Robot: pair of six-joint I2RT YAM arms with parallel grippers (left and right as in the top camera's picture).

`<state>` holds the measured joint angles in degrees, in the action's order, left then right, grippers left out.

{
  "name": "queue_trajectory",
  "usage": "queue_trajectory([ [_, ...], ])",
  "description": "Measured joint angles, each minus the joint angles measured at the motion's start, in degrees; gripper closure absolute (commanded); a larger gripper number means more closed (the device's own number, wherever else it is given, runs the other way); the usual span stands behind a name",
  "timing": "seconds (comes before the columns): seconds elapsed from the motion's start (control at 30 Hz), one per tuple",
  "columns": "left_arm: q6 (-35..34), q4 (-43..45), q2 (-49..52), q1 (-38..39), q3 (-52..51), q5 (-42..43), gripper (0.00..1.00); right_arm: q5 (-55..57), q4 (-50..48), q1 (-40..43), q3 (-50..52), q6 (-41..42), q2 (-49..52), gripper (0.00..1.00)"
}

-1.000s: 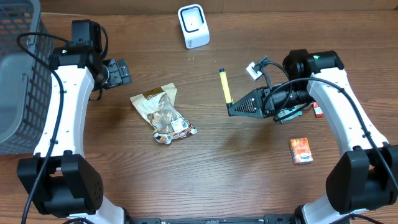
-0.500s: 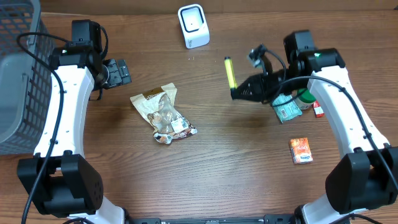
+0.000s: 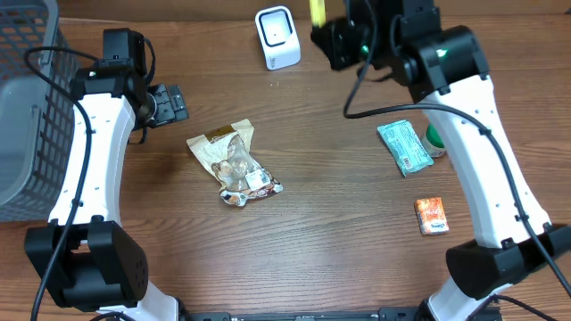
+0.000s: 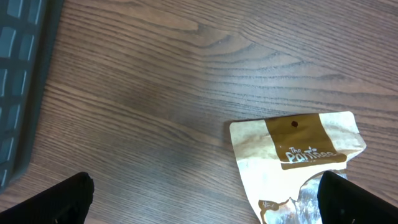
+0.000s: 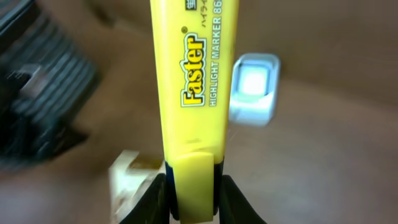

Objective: Scan the item barcode
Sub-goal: 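Carry the highlighter toward the white scanner, then hold the highlighter in front of the scanner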

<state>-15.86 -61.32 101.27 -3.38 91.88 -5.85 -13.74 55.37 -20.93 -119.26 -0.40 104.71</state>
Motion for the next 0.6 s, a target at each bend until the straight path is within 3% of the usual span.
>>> queue_trajectory([
  [0.17,0.0,0.0,0.0,0.0,0.0,0.0,0.00,8.2,-6.6,-2.1,0.0,-3.0,3.9,0.96],
  [0.6,0.0,0.0,0.0,0.0,0.0,0.0,0.00,12.9,-18.4,-2.7,0.0,-7.9,24.2,0.97],
])
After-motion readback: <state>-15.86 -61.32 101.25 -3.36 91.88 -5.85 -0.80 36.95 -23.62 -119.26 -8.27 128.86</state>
